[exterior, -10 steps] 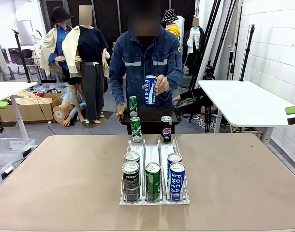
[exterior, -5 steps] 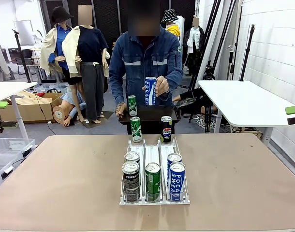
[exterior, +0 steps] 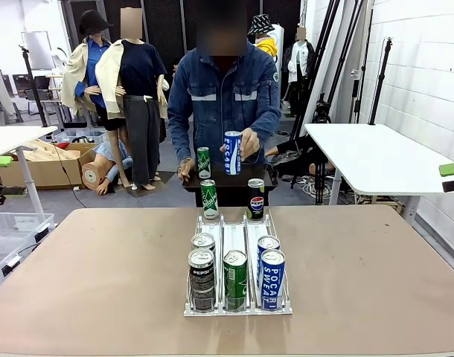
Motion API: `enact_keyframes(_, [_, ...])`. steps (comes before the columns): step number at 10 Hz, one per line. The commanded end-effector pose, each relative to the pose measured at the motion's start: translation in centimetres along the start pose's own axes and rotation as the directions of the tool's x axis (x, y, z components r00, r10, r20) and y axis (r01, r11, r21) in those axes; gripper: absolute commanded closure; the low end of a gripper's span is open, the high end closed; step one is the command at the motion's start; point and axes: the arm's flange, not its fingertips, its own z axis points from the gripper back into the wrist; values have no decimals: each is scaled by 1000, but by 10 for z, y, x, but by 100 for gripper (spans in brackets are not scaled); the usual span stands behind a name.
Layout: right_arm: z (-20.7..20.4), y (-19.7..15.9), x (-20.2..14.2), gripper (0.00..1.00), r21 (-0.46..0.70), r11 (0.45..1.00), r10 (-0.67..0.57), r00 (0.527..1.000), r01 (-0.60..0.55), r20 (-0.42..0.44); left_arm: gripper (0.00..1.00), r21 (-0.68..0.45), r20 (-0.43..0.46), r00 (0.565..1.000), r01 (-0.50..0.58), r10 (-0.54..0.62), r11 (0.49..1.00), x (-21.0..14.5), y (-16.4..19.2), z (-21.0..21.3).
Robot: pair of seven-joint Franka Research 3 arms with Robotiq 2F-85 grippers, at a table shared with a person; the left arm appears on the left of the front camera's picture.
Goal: Retrieve and hand over the desired beverage to the person.
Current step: Pick up another can of the same type that the person held from the Automatic Can Dispenser.
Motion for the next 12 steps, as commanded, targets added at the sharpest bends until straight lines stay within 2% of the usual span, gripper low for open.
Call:
enact_keyframes(1, [0, 1, 1, 0, 7, 1000, -3, 1000, 3, 4, 0, 0, 3, 1000, 2, -2, 1000, -1, 0, 1])
enact_keyframes(12, [0, 1, 1, 0, 7, 1000, -3, 1000, 3, 4, 0, 0, 3, 1000, 2, -2, 1000, -1, 0, 1])
